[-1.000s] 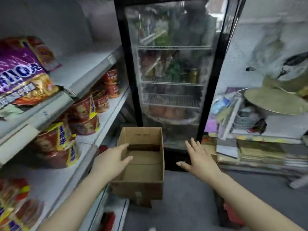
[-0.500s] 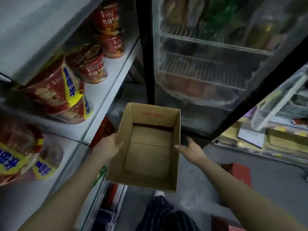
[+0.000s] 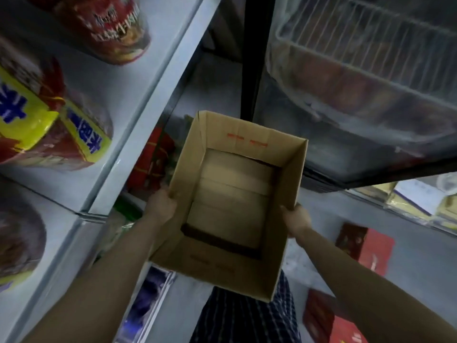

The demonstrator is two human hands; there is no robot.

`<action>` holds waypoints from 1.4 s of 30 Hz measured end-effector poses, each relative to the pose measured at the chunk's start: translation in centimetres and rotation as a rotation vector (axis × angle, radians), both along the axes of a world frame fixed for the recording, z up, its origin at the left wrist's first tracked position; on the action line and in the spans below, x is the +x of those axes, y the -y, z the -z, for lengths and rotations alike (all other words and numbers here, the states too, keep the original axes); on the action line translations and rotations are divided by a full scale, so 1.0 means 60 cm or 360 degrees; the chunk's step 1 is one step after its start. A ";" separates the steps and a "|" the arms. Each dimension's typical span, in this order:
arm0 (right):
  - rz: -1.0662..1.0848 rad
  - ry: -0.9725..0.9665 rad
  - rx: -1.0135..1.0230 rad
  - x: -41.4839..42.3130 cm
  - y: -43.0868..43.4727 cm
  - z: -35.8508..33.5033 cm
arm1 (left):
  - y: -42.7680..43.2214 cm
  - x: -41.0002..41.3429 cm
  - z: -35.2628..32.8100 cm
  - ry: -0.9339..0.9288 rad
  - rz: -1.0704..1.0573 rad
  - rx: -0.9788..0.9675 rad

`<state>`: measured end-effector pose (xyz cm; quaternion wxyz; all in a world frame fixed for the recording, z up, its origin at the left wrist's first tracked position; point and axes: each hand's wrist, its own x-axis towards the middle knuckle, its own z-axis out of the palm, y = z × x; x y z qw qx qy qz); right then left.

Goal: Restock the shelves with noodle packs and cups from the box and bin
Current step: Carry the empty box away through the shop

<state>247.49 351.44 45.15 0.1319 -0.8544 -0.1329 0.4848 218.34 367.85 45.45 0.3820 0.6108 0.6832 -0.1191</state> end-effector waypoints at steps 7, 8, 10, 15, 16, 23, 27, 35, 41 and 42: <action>-0.0039 0.0056 -0.0020 0.023 0.018 0.005 | 0.012 0.015 0.003 -0.0073 0.0097 0.0089; -0.0059 0.0061 -0.0016 0.029 0.017 -0.001 | 0.014 0.018 -0.003 -0.0068 0.0080 0.0104; -0.0106 0.0087 0.0012 0.038 0.015 -0.016 | 0.022 0.019 -0.012 -0.0034 0.0053 0.0117; -0.0199 0.0100 0.0100 0.061 0.019 -0.075 | 0.051 0.007 -0.053 0.0122 -0.0020 0.0144; -0.0218 0.0090 0.0121 0.066 0.019 -0.084 | 0.061 0.005 -0.062 0.0137 -0.0028 0.0168; -0.0529 0.0092 0.0254 0.090 0.025 -0.148 | 0.172 -0.016 -0.122 0.0134 -0.0194 0.0229; -0.0894 0.0098 0.0255 0.086 0.018 -0.184 | 0.271 -0.042 -0.158 0.0140 -0.0429 0.0306; -0.1304 -0.0018 0.0225 0.009 0.047 -0.190 | 0.508 -0.096 -0.212 0.0043 -0.0912 0.0430; -0.1665 0.0139 0.0251 -0.032 0.094 -0.169 | 0.657 -0.124 -0.214 0.0193 -0.1281 0.0309; -0.1748 0.0149 0.0277 -0.046 0.100 -0.171 | 0.677 -0.124 -0.212 0.0242 -0.1277 0.0301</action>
